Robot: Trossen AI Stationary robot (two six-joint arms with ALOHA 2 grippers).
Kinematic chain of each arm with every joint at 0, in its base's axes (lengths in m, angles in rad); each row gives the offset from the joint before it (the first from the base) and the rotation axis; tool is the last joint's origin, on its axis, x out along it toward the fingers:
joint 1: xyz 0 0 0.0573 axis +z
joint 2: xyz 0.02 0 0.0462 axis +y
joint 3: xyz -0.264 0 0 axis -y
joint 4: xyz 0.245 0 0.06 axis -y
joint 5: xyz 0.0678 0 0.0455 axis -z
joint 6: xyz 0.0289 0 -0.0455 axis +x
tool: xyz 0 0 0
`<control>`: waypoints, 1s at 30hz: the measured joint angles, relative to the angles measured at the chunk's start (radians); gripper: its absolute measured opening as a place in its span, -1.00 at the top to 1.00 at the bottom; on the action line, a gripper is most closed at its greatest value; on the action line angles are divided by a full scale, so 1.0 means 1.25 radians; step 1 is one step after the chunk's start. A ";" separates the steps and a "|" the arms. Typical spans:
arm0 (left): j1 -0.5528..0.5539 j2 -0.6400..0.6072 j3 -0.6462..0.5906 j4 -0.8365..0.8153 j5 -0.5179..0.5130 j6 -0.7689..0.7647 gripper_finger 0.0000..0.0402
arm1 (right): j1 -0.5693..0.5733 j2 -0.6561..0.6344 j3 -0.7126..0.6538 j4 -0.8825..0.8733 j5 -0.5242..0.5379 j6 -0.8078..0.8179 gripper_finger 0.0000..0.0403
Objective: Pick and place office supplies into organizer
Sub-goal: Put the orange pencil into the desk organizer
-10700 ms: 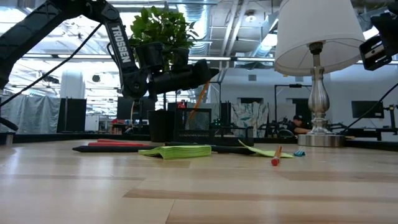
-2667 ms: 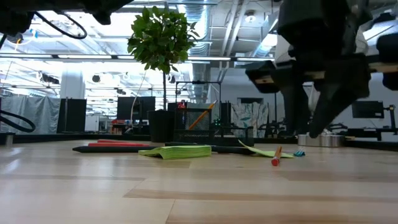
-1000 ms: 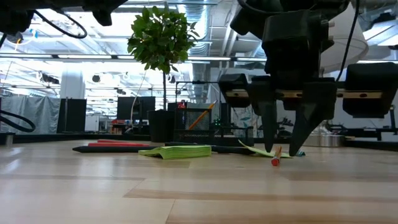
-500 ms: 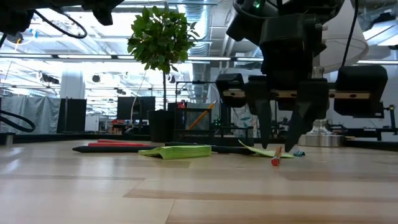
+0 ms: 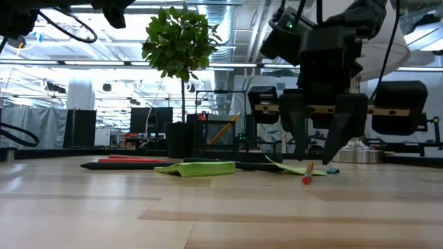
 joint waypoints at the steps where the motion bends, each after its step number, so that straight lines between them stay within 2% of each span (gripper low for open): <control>1: 0.000 0.000 0.000 0.009 0.000 0.000 0.74 | -0.003 0.000 -0.007 0.014 -0.007 -0.003 0.50; 6: 0.000 0.000 0.011 0.019 -0.001 0.000 0.74 | -0.014 0.000 -0.032 0.072 -0.035 -0.006 0.50; 26: 0.000 0.000 0.026 -0.002 -0.002 0.004 0.74 | -0.012 0.003 -0.033 0.093 -0.060 -0.021 0.50; 30: 0.000 0.000 0.026 -0.002 -0.002 0.002 0.74 | -0.020 0.048 -0.036 0.124 -0.095 -0.010 0.50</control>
